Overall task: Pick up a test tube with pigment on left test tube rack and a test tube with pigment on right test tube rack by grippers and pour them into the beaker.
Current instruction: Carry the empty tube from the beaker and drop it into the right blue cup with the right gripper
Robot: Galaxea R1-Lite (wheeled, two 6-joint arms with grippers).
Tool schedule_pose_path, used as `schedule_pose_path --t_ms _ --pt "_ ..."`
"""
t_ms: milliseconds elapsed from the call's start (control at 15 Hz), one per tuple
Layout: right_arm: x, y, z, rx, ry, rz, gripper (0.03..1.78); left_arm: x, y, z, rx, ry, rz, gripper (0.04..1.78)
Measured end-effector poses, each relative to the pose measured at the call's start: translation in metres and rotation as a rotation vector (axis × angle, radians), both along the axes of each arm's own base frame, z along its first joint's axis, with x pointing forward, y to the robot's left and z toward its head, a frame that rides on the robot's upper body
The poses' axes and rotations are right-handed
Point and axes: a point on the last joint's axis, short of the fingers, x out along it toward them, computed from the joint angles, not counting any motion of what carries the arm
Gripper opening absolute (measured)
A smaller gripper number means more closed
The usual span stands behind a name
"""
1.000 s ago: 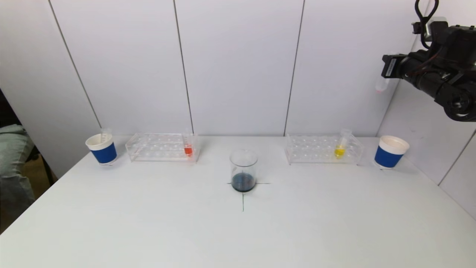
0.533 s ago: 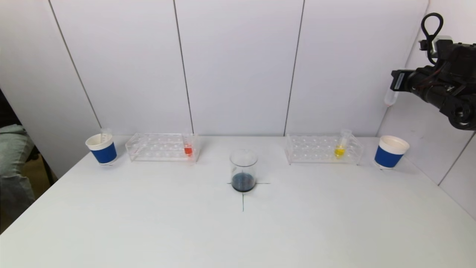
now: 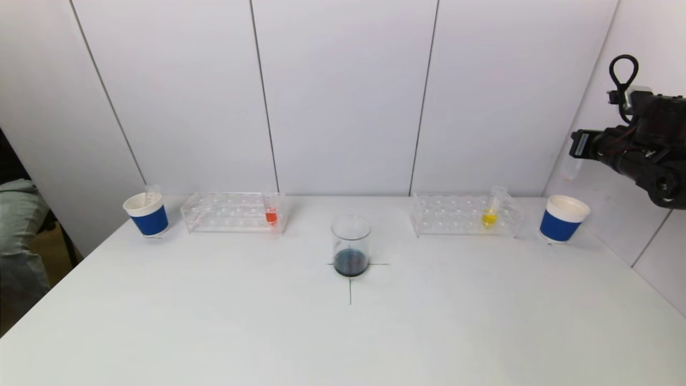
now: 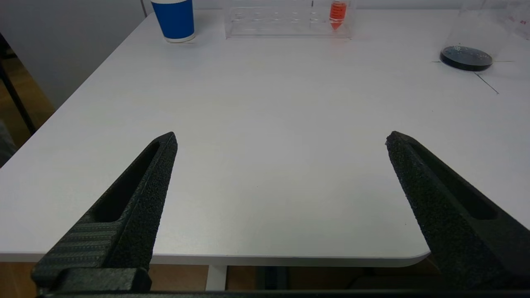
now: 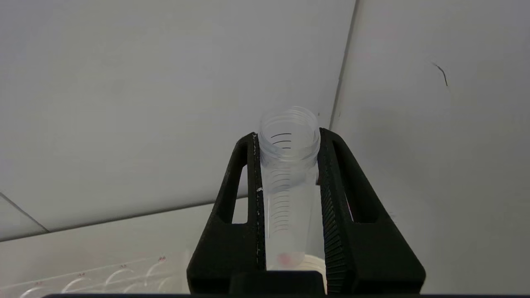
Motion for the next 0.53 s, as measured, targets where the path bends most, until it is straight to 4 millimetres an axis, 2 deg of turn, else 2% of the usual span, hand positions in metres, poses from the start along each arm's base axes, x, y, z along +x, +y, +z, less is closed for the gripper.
schedule_pose_path --t_ms 533 --pt "-0.007 -0.008 -0.036 0.013 0.043 -0.016 0.45 0.000 0.000 0.000 0.000 0.000 0.000 1.76"
